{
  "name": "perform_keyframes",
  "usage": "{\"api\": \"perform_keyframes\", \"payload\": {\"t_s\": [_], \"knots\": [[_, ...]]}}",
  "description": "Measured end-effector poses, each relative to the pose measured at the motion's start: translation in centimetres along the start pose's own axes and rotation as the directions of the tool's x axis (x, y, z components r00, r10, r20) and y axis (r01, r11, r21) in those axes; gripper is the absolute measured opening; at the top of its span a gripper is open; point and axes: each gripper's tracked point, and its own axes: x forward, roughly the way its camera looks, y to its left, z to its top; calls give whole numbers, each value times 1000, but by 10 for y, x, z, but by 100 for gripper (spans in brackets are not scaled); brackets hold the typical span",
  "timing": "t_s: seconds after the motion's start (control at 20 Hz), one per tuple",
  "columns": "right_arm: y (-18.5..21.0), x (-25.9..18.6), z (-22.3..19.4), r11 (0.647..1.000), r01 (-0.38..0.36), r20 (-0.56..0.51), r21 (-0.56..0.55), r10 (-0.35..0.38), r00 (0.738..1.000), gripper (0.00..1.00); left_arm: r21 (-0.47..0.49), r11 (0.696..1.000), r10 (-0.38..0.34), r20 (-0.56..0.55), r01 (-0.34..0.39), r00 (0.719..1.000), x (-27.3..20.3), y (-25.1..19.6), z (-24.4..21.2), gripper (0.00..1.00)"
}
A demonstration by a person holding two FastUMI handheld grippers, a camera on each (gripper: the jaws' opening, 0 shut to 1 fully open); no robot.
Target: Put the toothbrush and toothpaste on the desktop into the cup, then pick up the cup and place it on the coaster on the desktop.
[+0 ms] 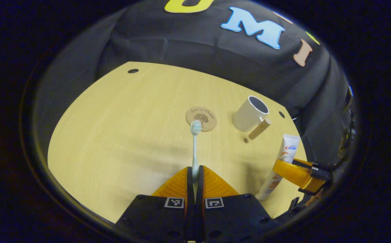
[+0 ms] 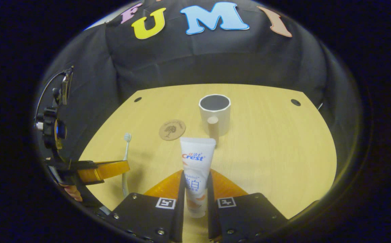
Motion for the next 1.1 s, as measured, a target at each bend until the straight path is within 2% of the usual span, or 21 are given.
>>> {"api": "perform_keyframes", "payload": {"t_s": [0.15,0.35,0.5,0.85,1.0,1.1], "knots": [[4,-6,30,1000,0,93,-16,1,996,30,-1,1000,-22,72,22,997,-3,-10,24,8],[7,-9,73,1000,5,218,-30,2,976,29,2,998,-57,171,57,984,-8,-22,61,8],[5,-9,107,999,19,294,-35,-8,956,29,43,997,-72,245,63,967,-14,-28,91,8],[-1,-5,174,998,49,447,-34,-28,894,29,134,987,-135,369,91,920,-22,-60,143,6],[-7,6,202,998,59,512,-29,-36,858,29,146,983,-162,408,111,899,-23,-72,160,8],[-17,21,212,997,80,535,-24,-55,843,29,149,981,-179,426,126,887,-22,-80,170,7]]}}
